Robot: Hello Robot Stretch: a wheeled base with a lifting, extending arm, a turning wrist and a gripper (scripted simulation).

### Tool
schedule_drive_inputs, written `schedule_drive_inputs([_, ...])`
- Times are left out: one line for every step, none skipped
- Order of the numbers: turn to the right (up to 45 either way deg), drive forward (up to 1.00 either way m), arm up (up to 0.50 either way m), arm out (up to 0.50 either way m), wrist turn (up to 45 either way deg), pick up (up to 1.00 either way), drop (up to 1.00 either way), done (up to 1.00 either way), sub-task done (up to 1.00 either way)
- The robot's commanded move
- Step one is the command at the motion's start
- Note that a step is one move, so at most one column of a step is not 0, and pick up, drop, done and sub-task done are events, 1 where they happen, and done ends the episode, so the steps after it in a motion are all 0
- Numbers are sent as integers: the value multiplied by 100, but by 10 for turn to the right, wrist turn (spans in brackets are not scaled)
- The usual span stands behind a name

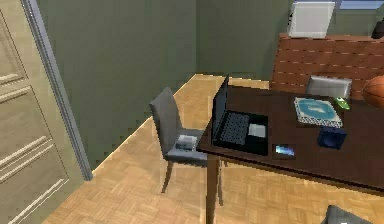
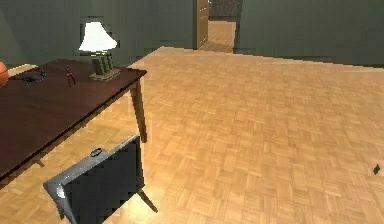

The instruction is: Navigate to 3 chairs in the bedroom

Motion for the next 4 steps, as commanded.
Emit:
schedule_drive_inputs([0, 0, 0, 0, 0, 0, 0, 0, 100])
schedule_drive_inputs([450, 0, 0, 0, 0, 0, 0, 0, 0])
schedule_drive_inputs([450, 0, 0, 0, 0, 0, 0, 0, 0])
schedule_drive_inputs([300, 0, 0, 0, 0, 0, 0, 0, 0])
